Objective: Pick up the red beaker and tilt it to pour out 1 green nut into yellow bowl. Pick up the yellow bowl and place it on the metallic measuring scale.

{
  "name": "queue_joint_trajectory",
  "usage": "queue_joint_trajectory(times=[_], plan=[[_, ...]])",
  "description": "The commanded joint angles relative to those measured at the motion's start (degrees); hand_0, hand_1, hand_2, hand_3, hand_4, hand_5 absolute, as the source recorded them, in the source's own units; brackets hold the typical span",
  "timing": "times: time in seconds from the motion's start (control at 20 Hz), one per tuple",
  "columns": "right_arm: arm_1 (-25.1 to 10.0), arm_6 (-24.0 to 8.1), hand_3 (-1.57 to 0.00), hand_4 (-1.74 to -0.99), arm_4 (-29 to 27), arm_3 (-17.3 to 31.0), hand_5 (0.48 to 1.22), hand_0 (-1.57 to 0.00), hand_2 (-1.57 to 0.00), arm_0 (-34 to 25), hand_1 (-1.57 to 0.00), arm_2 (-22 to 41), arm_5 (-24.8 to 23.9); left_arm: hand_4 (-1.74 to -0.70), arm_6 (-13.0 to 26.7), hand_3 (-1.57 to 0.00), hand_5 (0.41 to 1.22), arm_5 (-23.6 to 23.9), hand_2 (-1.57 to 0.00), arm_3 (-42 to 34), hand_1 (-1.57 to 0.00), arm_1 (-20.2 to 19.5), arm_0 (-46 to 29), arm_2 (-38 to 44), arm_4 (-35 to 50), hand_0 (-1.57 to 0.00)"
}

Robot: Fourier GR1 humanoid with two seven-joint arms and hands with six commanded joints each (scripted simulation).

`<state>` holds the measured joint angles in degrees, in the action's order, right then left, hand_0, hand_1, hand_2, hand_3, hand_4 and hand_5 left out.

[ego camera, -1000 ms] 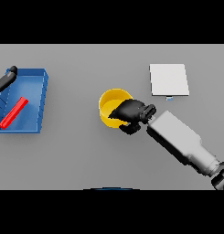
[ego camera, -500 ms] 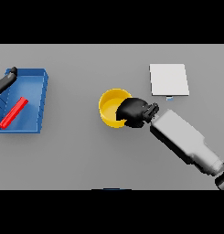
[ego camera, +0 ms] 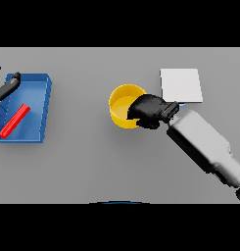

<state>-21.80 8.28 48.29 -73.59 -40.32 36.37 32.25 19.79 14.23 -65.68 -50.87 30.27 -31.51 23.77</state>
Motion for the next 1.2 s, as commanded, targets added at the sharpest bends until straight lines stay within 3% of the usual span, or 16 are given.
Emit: queue_joint_trajectory(times=[0.0, 0.3, 0.5, 0.55, 0.75, 0.85, 1.15], plan=[[-0.95, 0.17, -1.23, -1.737, -0.31, -1.43, 1.218, -1.56, -1.43, 0.23, -1.56, -0.61, 0.53, -0.72, -0.24, 0.0, 0.692, 0.09, 0.0, -0.02, 0.0, -0.29, -0.32, 0.08, -0.06, 0.0], [-4.8, -1.4, -1.16, -1.74, -0.53, -4.32, 1.22, -1.56, -1.51, 1.04, -1.57, -4.27, -0.3, -0.72, 0.11, 0.0, 0.686, 0.31, 0.0, -0.56, 0.0, -0.72, -0.02, 0.04, -0.38, 0.0], [-7.01, -0.78, -1.15, -1.741, 0.06, -1.19, 1.22, -1.57, -1.52, -0.8, -1.57, -6.45, -2.67, -0.73, 0.47, 0.0, 0.704, 0.26, 0.0, -1.08, 0.0, -1.15, 0.07, 0.42, 0.02, 0.0], [-7.57, 0.53, -1.15, -1.741, 0.09, 0.09, 1.221, -1.57, -1.53, -1.31, -1.57, -6.96, -3.72, -0.73, 0.4, 0.0, 0.71, 0.13, 0.0, -1.43, 0.0, -1.63, -0.13, 0.49, 0.07, 0.0], [-7.88, -0.26, -1.15, -1.741, 0.12, 5.57, 1.221, -1.57, -1.53, -2.19, -1.57, -9.16, -6.73, -0.73, 1.88, 0.0, 0.72, 0.12, 0.0, -2.09, 0.0, -2.09, -0.21, 0.46, 0.31, 0.0], [-8.54, 1.02, -1.14, -1.741, 0.43, 8.68, 1.221, -1.57, -1.54, -2.52, -1.57, -9.91, -9.14, -0.73, 2.12, 0.0, 0.727, 0.53, 0.0, -2.4, 0.0, -1.86, -0.7, 0.58, 0.7, 0.0], [-8.05, 2.28, -1.16, -1.741, 2.91, 20.46, 1.221, -1.57, -1.52, -4.44, -1.57, -11.95, -15.1, -0.72, 3.07, 0.0, 0.732, 1.08, 0.0, -4.32, 0.0, -2.54, -1.49, -0.03, 0.33, 0.0]])
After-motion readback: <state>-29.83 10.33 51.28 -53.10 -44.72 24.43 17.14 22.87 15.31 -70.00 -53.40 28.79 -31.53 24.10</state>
